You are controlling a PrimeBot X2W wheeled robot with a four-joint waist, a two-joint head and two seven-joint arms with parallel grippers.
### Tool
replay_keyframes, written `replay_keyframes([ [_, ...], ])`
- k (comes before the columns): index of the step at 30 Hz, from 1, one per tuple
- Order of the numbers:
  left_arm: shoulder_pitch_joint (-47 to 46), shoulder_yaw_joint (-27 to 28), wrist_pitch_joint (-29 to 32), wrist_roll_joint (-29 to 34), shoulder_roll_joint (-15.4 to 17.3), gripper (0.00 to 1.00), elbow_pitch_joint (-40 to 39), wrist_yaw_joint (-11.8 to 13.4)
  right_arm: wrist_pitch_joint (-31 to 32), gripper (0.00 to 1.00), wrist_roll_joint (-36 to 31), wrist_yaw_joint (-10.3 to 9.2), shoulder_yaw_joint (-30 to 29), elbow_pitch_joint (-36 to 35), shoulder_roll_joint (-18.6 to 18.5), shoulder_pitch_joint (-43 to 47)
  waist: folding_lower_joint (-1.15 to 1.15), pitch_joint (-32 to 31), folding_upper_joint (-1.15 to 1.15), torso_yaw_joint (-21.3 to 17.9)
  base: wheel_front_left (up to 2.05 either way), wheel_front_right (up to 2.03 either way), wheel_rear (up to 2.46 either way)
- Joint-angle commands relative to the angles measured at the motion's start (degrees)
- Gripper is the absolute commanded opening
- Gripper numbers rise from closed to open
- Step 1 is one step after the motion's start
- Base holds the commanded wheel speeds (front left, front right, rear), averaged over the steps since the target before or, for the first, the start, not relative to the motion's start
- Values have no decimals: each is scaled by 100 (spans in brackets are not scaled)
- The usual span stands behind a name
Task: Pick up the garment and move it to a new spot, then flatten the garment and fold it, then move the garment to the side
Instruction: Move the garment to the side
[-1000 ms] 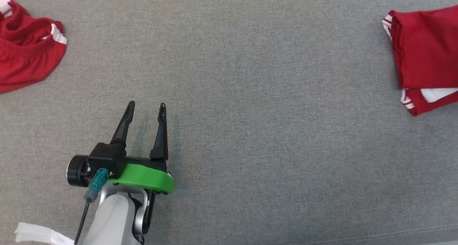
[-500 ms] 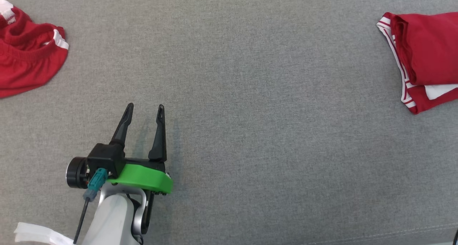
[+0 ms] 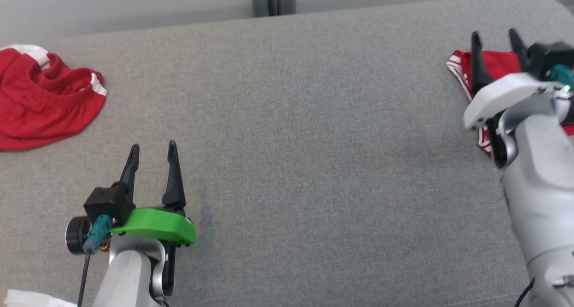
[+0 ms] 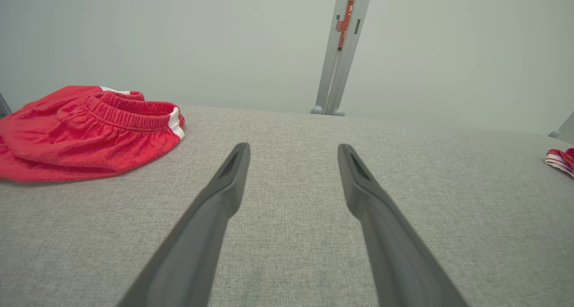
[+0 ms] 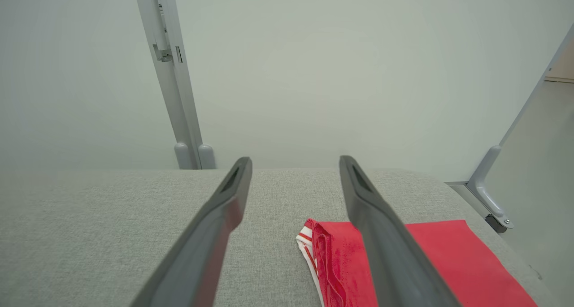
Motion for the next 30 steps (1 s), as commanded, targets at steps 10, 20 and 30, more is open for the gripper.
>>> replay_keyframes([
  [10, 629, 115, -3, -37, -101, 100, 162, 0, -19, 100, 591, -5, 202, -1901, 512, 2197, 0, -887, 0, 335, 0, 0, 0],
  [20, 1099, -94, -3, -120, -121, 100, 55, 68, -20, 100, 395, -5, 216, -3389, 821, 3942, 0, -1088, 0, 509, 0, 0, 0],
  [30, 1185, -216, -2, -159, -120, 100, 17, 149, 47, 100, 845, -4, 451, -3883, 840, 4574, 0, -1144, 0, 477, 0, 0, 0],
])
